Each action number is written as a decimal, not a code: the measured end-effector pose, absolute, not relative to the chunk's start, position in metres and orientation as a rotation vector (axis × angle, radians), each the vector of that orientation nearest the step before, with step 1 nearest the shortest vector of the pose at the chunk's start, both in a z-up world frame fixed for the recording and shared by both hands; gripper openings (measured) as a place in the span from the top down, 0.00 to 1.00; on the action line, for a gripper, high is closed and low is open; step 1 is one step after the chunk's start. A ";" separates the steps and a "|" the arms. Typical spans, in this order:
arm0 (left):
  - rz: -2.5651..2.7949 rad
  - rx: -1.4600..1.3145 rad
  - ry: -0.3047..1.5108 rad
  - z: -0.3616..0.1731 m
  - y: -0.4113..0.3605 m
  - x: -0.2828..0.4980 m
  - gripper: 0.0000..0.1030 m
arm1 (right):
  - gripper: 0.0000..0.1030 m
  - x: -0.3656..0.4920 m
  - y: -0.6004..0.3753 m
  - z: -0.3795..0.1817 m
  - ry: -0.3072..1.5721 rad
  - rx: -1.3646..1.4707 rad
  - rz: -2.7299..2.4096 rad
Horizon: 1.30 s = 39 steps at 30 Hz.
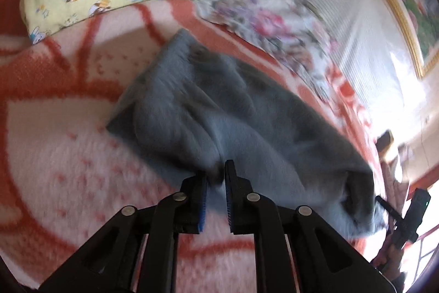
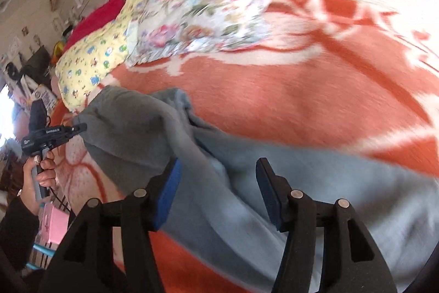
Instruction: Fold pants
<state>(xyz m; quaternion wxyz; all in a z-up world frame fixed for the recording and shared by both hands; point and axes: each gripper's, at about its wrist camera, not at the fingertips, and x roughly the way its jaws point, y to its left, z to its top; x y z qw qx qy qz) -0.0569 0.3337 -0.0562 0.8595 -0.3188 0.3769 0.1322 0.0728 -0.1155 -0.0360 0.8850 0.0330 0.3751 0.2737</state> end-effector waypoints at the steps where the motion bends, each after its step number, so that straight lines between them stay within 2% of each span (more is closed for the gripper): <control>1: 0.263 -0.629 0.795 -0.051 0.323 -0.060 0.84 | 0.44 0.066 -0.133 -0.035 0.773 0.091 0.545; 2: 0.249 -0.577 0.798 -0.044 0.310 -0.063 0.77 | 0.44 0.059 -0.149 -0.035 0.766 0.116 0.519; 6: 0.116 -0.416 0.788 -0.015 0.255 -0.057 0.67 | 0.44 0.034 -0.212 -0.032 0.748 0.184 0.396; 8: 0.035 -0.325 0.783 -0.001 0.220 -0.043 0.48 | 0.44 0.024 -0.232 -0.031 0.744 0.188 0.354; 10: -0.046 -0.222 0.780 0.008 0.183 -0.022 0.42 | 0.43 0.015 -0.252 -0.031 0.742 0.168 0.318; 17: -0.270 0.112 0.812 0.014 0.068 0.046 0.41 | 0.38 -0.007 -0.314 -0.036 0.782 0.079 0.151; 22: -0.367 0.445 0.822 0.002 -0.006 0.070 0.41 | 0.37 -0.012 -0.347 -0.040 0.767 0.053 0.056; 28: -0.430 0.770 0.840 -0.021 -0.038 0.085 0.41 | 0.37 0.005 -0.355 -0.041 0.788 -0.196 0.008; 39: -0.587 1.004 0.898 -0.061 -0.071 0.103 0.41 | 0.38 0.029 -0.377 -0.054 0.876 -0.355 0.052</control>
